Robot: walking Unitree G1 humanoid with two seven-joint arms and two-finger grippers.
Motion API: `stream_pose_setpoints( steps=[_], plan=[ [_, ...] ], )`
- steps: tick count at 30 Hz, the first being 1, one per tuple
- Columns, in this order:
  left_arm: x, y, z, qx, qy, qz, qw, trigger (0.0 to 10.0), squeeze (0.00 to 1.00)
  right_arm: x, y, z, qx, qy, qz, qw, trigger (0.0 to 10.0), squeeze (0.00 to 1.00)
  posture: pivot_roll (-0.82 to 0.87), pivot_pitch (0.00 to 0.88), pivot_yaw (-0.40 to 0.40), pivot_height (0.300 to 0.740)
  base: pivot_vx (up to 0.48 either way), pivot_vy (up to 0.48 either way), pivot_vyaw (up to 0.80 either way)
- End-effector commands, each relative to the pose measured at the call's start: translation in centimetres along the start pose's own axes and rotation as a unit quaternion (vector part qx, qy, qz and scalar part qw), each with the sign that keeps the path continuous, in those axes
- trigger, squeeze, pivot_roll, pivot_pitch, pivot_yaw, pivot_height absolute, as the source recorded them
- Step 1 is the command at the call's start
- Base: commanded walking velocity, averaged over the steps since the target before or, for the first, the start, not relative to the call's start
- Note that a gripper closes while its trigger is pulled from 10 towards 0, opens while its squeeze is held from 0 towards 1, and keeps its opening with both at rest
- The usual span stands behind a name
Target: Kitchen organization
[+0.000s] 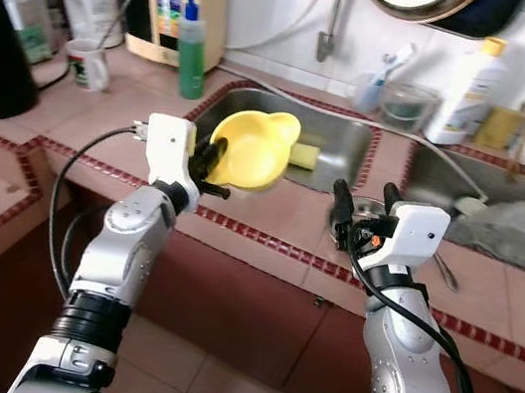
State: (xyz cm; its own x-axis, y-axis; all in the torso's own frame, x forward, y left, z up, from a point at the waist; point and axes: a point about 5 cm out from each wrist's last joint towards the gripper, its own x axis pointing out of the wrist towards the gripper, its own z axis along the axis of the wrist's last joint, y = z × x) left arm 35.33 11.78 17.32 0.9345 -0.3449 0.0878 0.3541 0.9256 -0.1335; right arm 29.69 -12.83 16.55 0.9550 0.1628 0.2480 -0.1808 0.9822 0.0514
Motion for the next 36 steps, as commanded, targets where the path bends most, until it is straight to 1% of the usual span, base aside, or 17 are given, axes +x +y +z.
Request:
stream_pose_setpoints(
  steps=[1, 2, 3, 4, 5, 8, 11, 13, 16, 17, 22, 25, 26, 28, 29, 32, 36],
  plan=[
    [0.0, -0.2, 0.9, 0.005, -0.014, -0.006, 1.000, 10.0, 0.00, 0.1, -0.4, 0.2, 0.002, -0.002, -0.005, 1.000, 10.0, 0.00, -0.05, 0.000, 0.024, 0.740, 0.000, 0.000, -0.77],
    [0.0, -0.1, 1.1, 0.014, -0.020, -0.009, 1.000, 10.0, 0.00, 0.2, -0.4, 0.2, 0.002, 0.000, -0.005, 1.000, 10.0, 0.00, -0.05, 0.000, 0.024, 0.740, 0.000, 0.000, -0.77],
    [0.0, -0.1, 1.1, 0.021, -0.016, -0.008, 1.000, 10.0, 0.00, 0.2, -0.4, 0.1, 0.002, 0.001, -0.006, 1.000, 10.0, 0.00, -0.05, 0.000, 0.021, 0.740, 0.000, 0.000, -0.75],
    [0.0, 0.1, 0.9, 0.019, -0.006, -0.003, 1.000, 10.0, 0.00, 0.2, -0.4, 0.0, 0.002, 0.002, -0.005, 1.000, 10.0, 0.00, -0.05, 0.000, 0.021, 0.740, 0.000, 0.000, -0.74],
    [-0.1, 0.2, 1.0, 0.019, -0.009, -0.002, 1.000, 10.0, 0.00, 0.2, -0.4, 0.0, 0.002, 0.004, -0.005, 1.000, 10.0, 0.00, -0.04, 0.000, 0.017, 0.740, 0.000, 0.000, -0.74],
    [-0.3, 0.6, 1.0, 0.035, -0.010, 0.003, 0.999, 10.0, 0.00, 0.3, -0.4, 0.0, 0.001, 0.003, -0.004, 1.000, 10.0, 0.00, -0.03, 0.000, 0.011, 0.740, 0.000, 0.000, -0.74],
    [-0.4, 0.9, 1.0, 0.028, -0.007, 0.013, 1.000, 10.0, 0.00, 0.4, -0.4, 0.2, 0.003, -0.006, -0.001, 1.000, 10.0, 0.00, -0.03, 0.000, 0.004, 0.740, 0.000, 0.000, -0.75],
    [-0.5, 1.1, 1.0, 0.028, -0.007, 0.014, 0.999, 10.0, 0.00, 0.5, -0.3, 0.4, 0.006, -0.014, 0.005, 1.000, 10.0, 0.00, -0.02, 0.000, 0.001, 0.740, 0.000, 0.000, 0.00],
    [-0.6, 1.2, 0.9, 0.019, -0.005, 0.019, 1.000, 10.0, 0.00, 0.6, -0.2, 0.3, 0.005, -0.013, 0.006, 1.000, 10.0, 0.00, -0.02, 0.000, -0.003, 0.740, 0.000, 0.000, 0.00],
    [-0.6, 1.2, 0.9, 0.023, -0.006, 0.020, 1.000, 10.0, 0.00, 0.7, -0.1, 0.3, 0.006, -0.013, 0.008, 1.000, 10.0, 0.00, -0.02, 0.000, -0.003, 0.740, 0.000, 0.000, 0.00],
    [-0.8, 1.4, 1.0, 0.025, -0.004, 0.022, 0.999, 10.0, 0.00, 0.8, 0.0, 0.3, 0.006, -0.012, 0.012, 1.000, 10.0, 0.00, -0.01, 0.000, -0.009, 0.740, 0.242, 0.000, 0.00],
    [-1.1, 1.7, 0.9, 0.033, 0.000, 0.017, 0.999, 10.0, 0.00, 0.6, 0.1, 0.1, -0.002, -0.007, 0.022, 1.000, 10.0, 0.00, -0.01, 0.000, -0.008, 0.740, 0.240, 0.000, 0.00],
    [-1.2, 1.8, 0.9, 0.038, 0.003, 0.012, 0.999, 10.0, 0.00, 0.2, 0.1, -0.1, -0.009, -0.002, 0.033, 0.999, 10.0, 0.00, -0.01, 0.000, -0.008, 0.740, 0.240, 0.000, 0.00],
    [-1.5, 2.1, 0.9, 0.057, 0.009, 0.000, 0.998, 10.0, 0.00, -0.5, -0.3, -0.6, -0.027, 0.010, 0.054, 0.998, 10.0, 0.00, -0.01, 0.000, -0.005, 0.740, 0.240, 0.000, 0.00],
    [-1.5, 2.1, 0.9, 0.058, 0.009, 0.000, 0.998, 10.0, 0.00, -0.6, -0.3, -0.6, -0.029, 0.011, 0.055, 0.998, 10.0, 0.00, -0.01, 0.000, -0.005, 0.740, 0.240, 0.000, 0.00],
    [-1.7, 2.3, 0.9, 0.069, 0.017, -0.012, 0.997, 10.0, 0.00, -0.8, -1.2, -0.8, -0.045, 0.019, 0.061, 0.997, 10.0, 0.00, -0.01, 0.000, -0.001, 0.740, 0.240, 0.000, 0.00],
    [-1.7, 2.4, 0.9, 0.075, 0.021, -0.017, 0.997, 10.0, 0.00, -0.7, -1.4, -0.7, -0.051, 0.019, 0.061, 0.997, 10.0, 0.00, -0.01, 0.000, -0.001, 0.740, 0.240, 0.000, 0.00]
  ],
)
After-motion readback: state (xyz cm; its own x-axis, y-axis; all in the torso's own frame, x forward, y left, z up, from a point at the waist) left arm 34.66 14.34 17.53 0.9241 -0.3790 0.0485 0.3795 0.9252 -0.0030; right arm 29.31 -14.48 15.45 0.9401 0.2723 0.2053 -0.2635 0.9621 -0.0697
